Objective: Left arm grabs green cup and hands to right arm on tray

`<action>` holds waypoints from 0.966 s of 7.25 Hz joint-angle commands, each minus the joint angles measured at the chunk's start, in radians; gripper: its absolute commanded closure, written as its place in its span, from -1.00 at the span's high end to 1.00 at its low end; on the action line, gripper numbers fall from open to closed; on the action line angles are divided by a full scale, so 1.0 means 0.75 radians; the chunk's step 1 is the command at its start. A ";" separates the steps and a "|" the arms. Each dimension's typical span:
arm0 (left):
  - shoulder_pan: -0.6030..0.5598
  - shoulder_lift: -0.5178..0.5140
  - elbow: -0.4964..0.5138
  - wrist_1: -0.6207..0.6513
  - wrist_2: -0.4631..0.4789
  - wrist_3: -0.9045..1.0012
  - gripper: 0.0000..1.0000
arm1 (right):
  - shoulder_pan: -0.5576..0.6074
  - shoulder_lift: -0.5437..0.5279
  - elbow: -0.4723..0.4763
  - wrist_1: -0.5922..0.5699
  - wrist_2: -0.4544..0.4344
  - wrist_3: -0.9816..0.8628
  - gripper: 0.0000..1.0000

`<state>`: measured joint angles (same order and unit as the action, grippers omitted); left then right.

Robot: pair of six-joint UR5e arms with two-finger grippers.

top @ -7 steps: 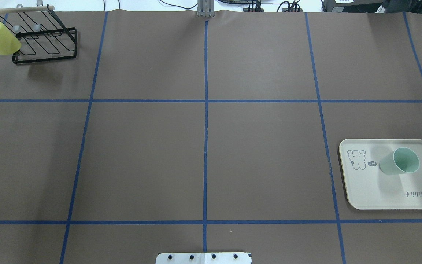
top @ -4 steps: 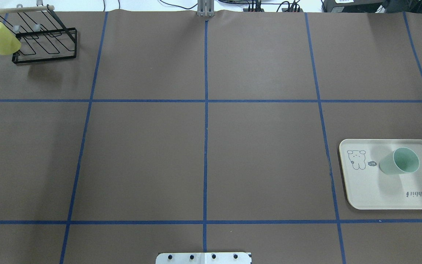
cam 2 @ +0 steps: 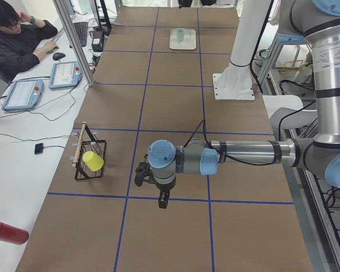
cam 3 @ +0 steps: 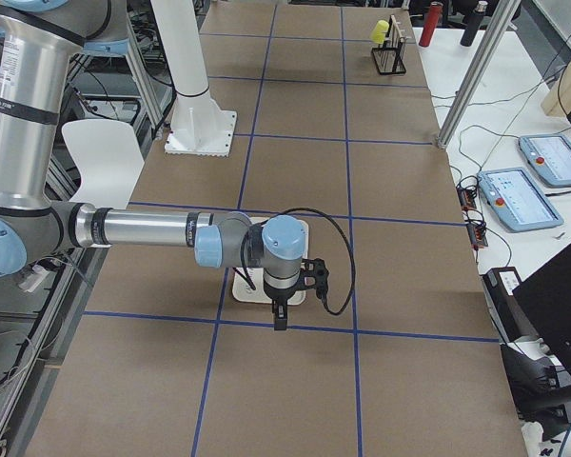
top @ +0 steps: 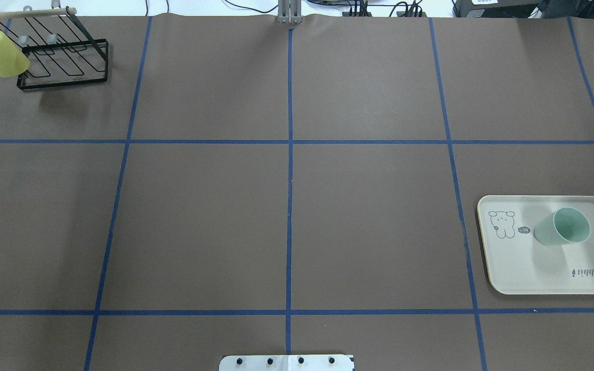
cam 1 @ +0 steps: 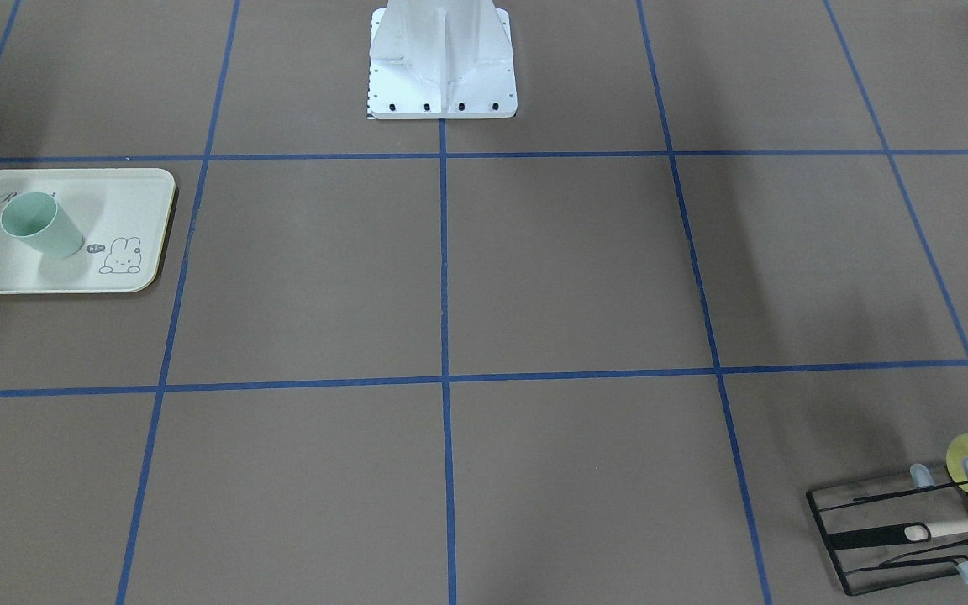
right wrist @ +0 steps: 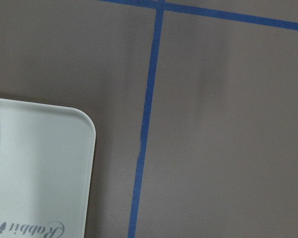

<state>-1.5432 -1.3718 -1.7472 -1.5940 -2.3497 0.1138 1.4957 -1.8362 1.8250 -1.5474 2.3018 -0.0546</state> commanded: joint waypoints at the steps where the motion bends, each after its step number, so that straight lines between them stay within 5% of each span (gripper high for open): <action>1: -0.002 0.007 0.000 0.000 0.002 0.000 1.00 | 0.000 -0.002 -0.008 0.022 0.011 -0.001 1.00; 7: 0.000 0.025 0.000 0.002 0.002 0.004 1.00 | 0.000 -0.014 -0.008 0.024 0.013 -0.003 1.00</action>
<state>-1.5436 -1.3559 -1.7465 -1.5931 -2.3485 0.1154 1.4957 -1.8421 1.8193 -1.5283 2.3105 -0.0567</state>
